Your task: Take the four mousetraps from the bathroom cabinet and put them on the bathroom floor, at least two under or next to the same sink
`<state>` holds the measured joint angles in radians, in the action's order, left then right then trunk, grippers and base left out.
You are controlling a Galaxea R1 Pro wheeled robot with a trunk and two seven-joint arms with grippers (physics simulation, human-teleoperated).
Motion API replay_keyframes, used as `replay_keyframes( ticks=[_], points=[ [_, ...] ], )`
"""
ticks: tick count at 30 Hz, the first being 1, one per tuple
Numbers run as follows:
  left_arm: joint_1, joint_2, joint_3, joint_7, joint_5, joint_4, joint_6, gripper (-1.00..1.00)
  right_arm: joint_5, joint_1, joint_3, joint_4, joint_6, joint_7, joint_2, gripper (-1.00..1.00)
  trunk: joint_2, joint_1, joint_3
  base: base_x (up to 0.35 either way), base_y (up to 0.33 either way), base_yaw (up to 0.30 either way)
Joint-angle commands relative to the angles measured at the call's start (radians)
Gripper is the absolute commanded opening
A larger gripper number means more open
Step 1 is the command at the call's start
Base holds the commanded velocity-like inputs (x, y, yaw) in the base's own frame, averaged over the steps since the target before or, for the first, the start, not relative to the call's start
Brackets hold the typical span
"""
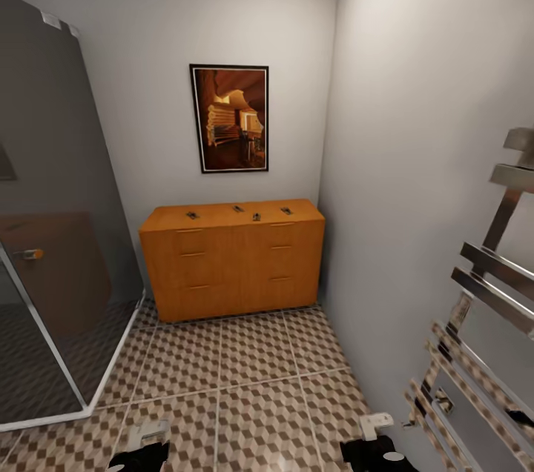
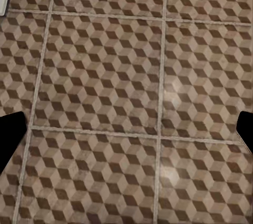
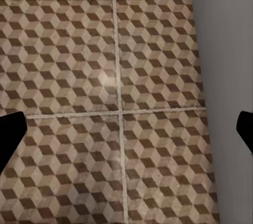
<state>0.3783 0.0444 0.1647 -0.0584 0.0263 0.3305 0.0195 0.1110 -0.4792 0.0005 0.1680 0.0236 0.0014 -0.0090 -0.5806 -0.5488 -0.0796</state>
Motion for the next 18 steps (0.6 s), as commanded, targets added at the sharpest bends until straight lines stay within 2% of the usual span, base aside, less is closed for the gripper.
replay_keyframes(
  ticks=[1,18],
  points=[
    [0.001,0.000,0.001,-0.001,0.003,0.001,0.002,1.00,0.009,-0.001,-0.001,-0.001,0.002,0.000,0.000,1.00,-0.001,-0.001,-0.002,0.330,0.000,0.000],
    [0.001,-0.002,0.001,-0.003,0.001,0.001,0.003,1.00,0.009,-0.001,-0.001,-0.001,0.002,0.000,0.000,1.00,-0.001,-0.001,-0.002,0.330,-0.013,0.000]
  ],
)
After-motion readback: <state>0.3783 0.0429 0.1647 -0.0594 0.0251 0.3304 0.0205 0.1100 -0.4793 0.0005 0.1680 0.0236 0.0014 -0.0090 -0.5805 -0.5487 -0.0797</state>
